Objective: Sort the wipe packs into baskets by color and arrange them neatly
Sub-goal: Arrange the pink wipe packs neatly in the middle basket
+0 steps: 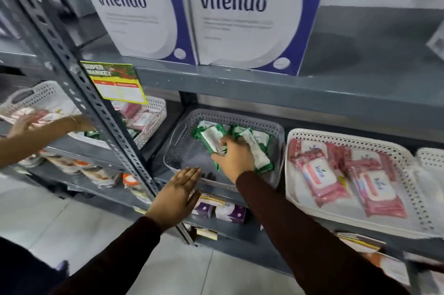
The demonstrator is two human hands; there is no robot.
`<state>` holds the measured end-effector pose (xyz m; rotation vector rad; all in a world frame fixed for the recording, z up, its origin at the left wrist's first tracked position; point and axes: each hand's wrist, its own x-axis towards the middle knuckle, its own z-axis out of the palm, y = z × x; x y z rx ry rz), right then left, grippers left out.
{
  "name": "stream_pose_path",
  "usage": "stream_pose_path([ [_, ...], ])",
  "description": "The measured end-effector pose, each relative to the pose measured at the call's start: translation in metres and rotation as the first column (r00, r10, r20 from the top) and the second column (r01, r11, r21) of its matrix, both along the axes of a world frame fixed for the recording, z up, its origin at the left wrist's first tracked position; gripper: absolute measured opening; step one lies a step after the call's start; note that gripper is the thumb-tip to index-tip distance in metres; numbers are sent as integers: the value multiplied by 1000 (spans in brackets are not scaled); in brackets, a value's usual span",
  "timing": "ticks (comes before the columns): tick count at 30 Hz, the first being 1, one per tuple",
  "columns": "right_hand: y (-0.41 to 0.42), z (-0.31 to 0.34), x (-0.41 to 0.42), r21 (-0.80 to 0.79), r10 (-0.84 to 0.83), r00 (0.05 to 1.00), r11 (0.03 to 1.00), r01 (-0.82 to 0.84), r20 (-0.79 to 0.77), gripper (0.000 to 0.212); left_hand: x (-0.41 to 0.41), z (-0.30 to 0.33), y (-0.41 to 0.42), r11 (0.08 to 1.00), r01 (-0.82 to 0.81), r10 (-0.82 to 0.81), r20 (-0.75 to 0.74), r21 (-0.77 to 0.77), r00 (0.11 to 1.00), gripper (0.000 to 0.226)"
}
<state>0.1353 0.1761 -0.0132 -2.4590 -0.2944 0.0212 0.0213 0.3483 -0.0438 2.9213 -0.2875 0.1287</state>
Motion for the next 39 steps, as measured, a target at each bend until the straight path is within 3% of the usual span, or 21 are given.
stream_pose_path([
  [4,33,-12,14,-276,24,998,960,-41,-67,39,4,-4,3,999,23,-25,41,46,999,61],
  [6,31,-8,14,-277,38,990,958,-75,-137,40,6,-1,3,999,2,-6,83,52,997,56],
  [8,12,4,5,-178,31,986,982,-61,-165,42,12,5,-5,1000,-15,14,111,8,994,47],
  [11,-46,15,-17,77,-110,994,991,109,-1,28,24,23,-36,999,-18,21,98,-28,995,47],
  [14,-130,11,-39,218,-365,923,917,334,124,22,39,38,-93,989,35,-20,106,-142,994,41],
  [16,-188,-1,-43,198,-513,850,851,486,121,21,50,41,-139,964,137,-122,81,-227,989,26],
  [18,-239,-9,-44,69,-601,797,799,597,61,31,70,37,-183,928,311,-299,87,-206,950,12],
  [20,-279,-12,-42,-104,-652,758,752,650,27,50,95,30,-225,883,461,-458,50,-84,887,50],
  [22,-302,-11,-39,-169,-643,764,759,629,-42,63,110,31,-259,834,541,-546,22,112,837,68],
  [25,-318,-15,-33,-240,-565,817,814,529,-115,66,122,34,-288,777,554,-564,-61,299,824,65],
  [29,-343,-32,-23,-250,-471,870,868,428,-147,50,126,31,-294,773,568,-548,-152,282,823,61],
  [32,-351,-23,-30,-223,-348,914,927,302,-210,65,122,22,-287,805,564,-529,-209,185,823,65],
  [34,-351,-8,-39,-260,-272,935,943,210,-229,75,117,20,-287,806,555,-521,-199,205,830,56],
  [39,-364,-5,-42,-237,-232,942,956,175,-243,64,113,23,-288,816,525,-498,-167,243,851,54],
])
